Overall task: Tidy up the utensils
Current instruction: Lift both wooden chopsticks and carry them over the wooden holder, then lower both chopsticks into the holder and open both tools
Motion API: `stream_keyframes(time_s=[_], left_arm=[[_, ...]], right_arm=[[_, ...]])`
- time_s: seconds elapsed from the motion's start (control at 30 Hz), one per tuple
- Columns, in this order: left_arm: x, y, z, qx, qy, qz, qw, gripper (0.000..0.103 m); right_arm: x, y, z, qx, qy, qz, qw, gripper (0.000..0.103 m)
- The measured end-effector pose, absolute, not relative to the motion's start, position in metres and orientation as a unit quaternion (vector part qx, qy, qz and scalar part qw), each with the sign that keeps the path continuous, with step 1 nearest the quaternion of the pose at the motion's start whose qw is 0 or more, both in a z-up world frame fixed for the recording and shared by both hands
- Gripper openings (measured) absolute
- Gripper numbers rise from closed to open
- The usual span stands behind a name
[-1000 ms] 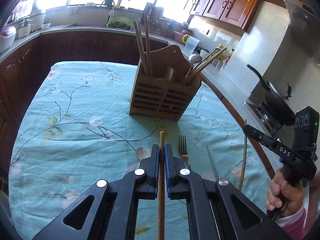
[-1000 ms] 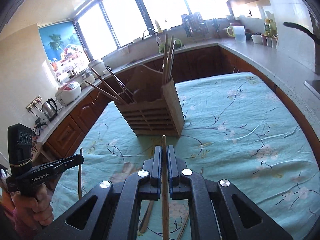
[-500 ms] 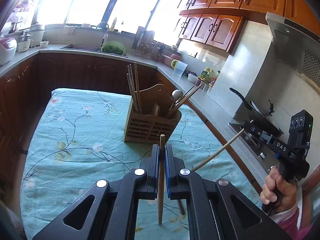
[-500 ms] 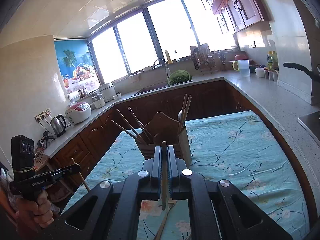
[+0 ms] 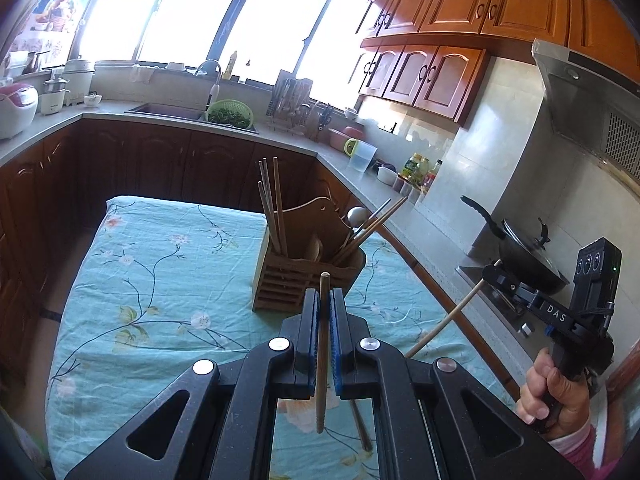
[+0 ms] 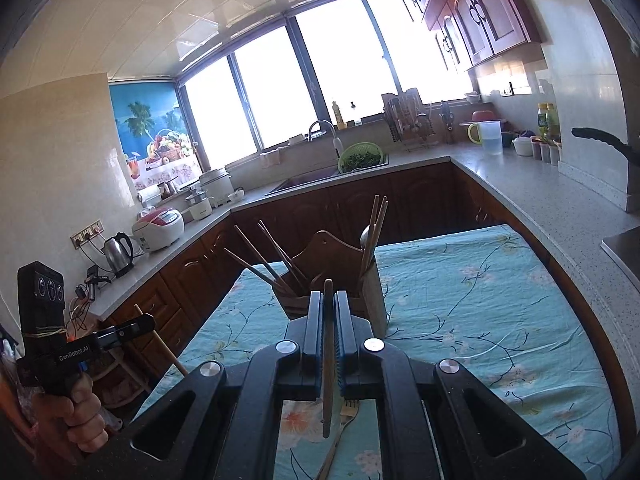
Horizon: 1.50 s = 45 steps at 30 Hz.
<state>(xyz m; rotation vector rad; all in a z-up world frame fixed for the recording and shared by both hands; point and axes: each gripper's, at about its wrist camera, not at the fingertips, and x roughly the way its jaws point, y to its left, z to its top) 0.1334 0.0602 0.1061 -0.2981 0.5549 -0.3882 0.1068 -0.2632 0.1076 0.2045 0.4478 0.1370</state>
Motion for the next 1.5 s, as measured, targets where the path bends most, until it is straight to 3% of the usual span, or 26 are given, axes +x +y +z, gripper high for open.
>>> stream_keyframes(time_s=[0.47, 0.87, 1.1, 1.5], left_arm=[[0.160, 0.066, 0.134, -0.151, 0.212, -0.175, 0.950, 0.003], [0.223, 0.055, 0.178, -0.146, 0.107, -0.144, 0.973, 0.003], [0.273, 0.047, 0.142, -0.180, 0.100, -0.111, 0.972, 0.003], [0.325, 0.013, 0.058, -0.201, 0.160, -0.082, 0.963, 0.004]], right_arm=[[0.125, -0.269, 0.132, 0.099, 0.185, 0.056, 0.976, 0.005], [0.182, -0.271, 0.183, 0.094, 0.118, 0.040, 0.988, 0.005], [0.218, -0.269, 0.178, 0.088, 0.108, 0.019, 0.990, 0.005], [0.249, -0.273, 0.104, 0.108, 0.159, 0.005, 0.981, 0.005]])
